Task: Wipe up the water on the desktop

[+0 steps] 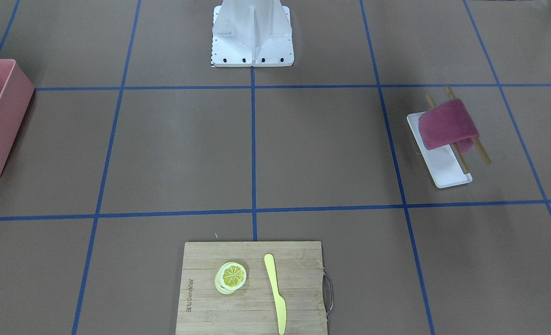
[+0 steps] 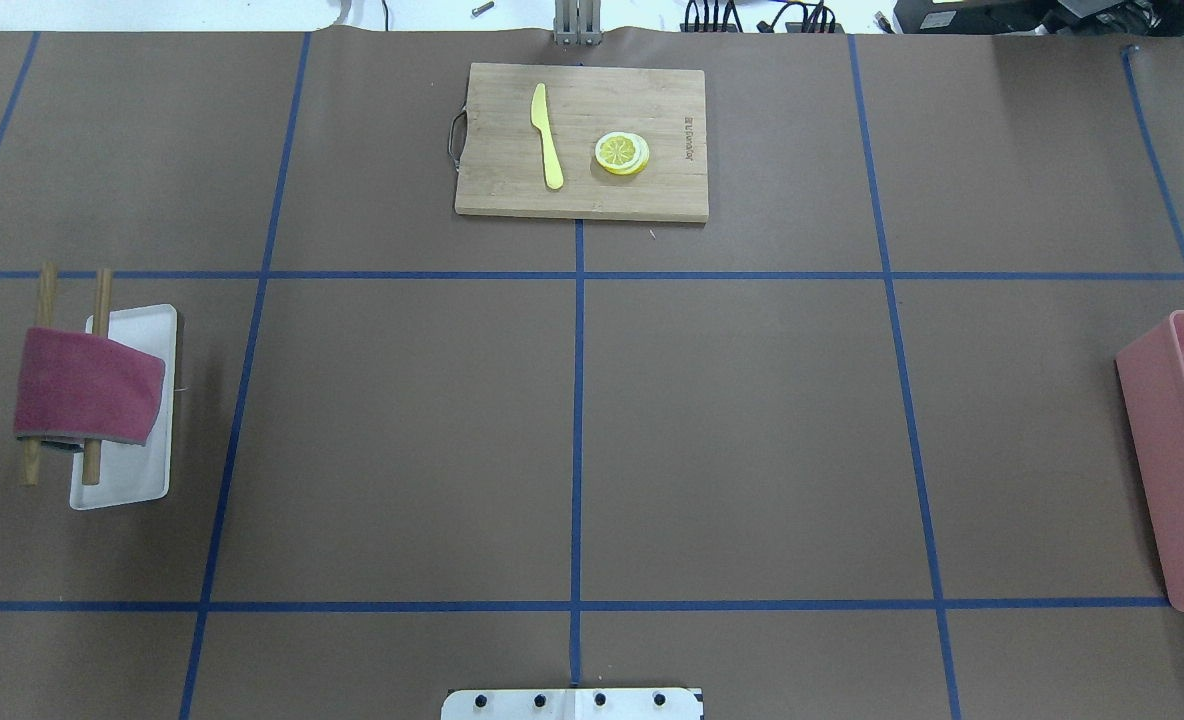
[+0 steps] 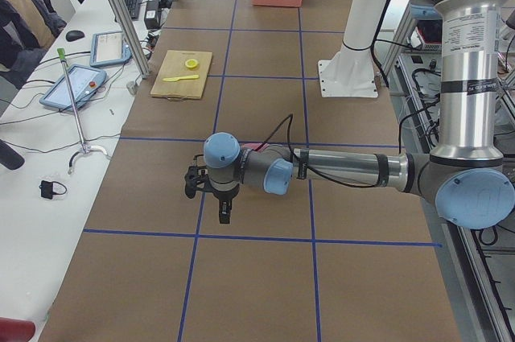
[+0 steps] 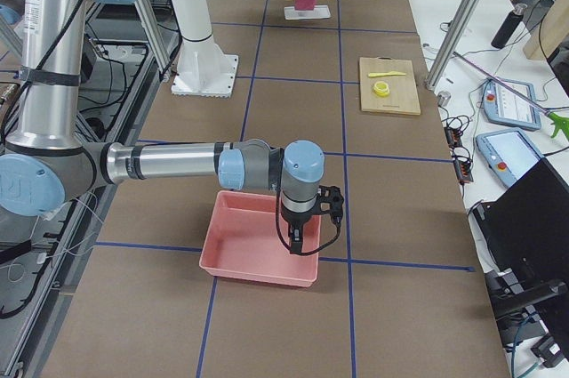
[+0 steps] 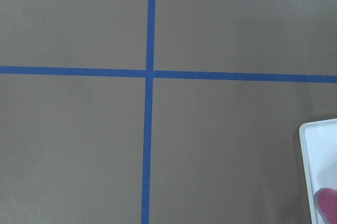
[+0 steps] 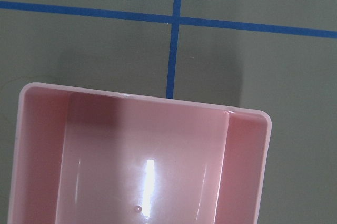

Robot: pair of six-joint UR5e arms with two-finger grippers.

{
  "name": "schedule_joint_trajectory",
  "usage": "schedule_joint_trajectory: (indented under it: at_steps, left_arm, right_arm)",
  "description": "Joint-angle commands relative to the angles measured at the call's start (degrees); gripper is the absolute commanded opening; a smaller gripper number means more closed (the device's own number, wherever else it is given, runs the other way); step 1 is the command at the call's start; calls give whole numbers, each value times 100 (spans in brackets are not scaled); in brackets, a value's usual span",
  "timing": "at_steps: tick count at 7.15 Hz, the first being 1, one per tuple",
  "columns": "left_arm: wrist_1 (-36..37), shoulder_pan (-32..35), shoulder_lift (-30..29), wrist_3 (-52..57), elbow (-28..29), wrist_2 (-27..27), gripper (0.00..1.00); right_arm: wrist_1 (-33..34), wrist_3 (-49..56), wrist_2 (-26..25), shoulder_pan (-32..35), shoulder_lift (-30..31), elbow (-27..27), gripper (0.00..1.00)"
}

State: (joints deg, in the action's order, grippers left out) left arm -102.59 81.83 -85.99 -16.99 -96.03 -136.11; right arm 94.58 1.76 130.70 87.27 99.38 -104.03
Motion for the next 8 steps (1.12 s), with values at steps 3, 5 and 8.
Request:
schedule_joint_trajectory:
  at_steps: [3, 5, 8]
  left_arm:
    - [-138, -18, 56, 37, -276, -170, 98]
    - [-603, -35, 82, -24, -303, -170, 98]
    - [-894, -53, 195, -24, -311, -232, 98]
  right_arm:
    - [-27, 0, 8, 0, -6, 58, 100]
    - [-36, 0, 17, 0, 12, 14, 100]
    - [-45, 0, 8, 0, 3, 41, 100]
